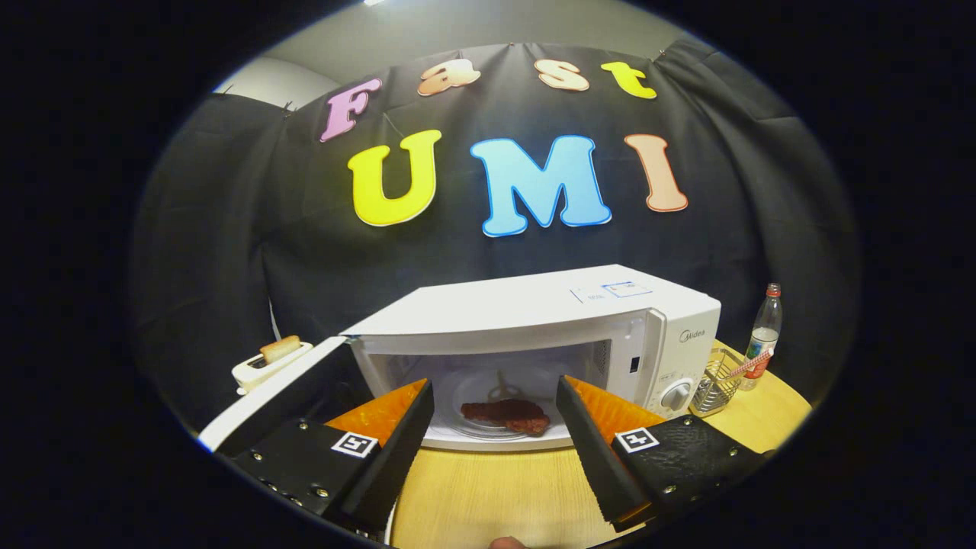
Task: Open the microwave, put the food inside, and close the microwave door.
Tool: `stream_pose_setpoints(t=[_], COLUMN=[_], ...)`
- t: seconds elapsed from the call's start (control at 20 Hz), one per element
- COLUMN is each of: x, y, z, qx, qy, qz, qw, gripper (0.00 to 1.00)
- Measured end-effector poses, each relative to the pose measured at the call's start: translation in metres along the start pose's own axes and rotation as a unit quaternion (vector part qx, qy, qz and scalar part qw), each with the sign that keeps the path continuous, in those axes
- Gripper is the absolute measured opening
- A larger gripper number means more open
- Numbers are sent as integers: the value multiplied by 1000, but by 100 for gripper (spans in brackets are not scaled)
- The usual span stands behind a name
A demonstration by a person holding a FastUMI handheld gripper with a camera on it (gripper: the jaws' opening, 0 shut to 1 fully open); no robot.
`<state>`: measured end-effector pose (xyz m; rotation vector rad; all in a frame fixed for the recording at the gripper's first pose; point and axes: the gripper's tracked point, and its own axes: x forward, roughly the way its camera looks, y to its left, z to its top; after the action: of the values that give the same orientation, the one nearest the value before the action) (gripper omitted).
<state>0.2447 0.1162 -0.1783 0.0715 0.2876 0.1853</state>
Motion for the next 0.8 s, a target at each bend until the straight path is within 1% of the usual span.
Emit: stream_pose_setpoints(t=[0.3, 0.35, 0.6, 0.8], x=[-66, -76, -128, -161], y=[33, 42, 99, 152], z=[18, 22, 30, 23], qx=[-7, -8, -25, -23], qy=[-7, -12, -29, -17], qz=[20, 28, 86, 140], qw=[1000, 999, 996, 990], gripper=[98, 98, 98, 98])
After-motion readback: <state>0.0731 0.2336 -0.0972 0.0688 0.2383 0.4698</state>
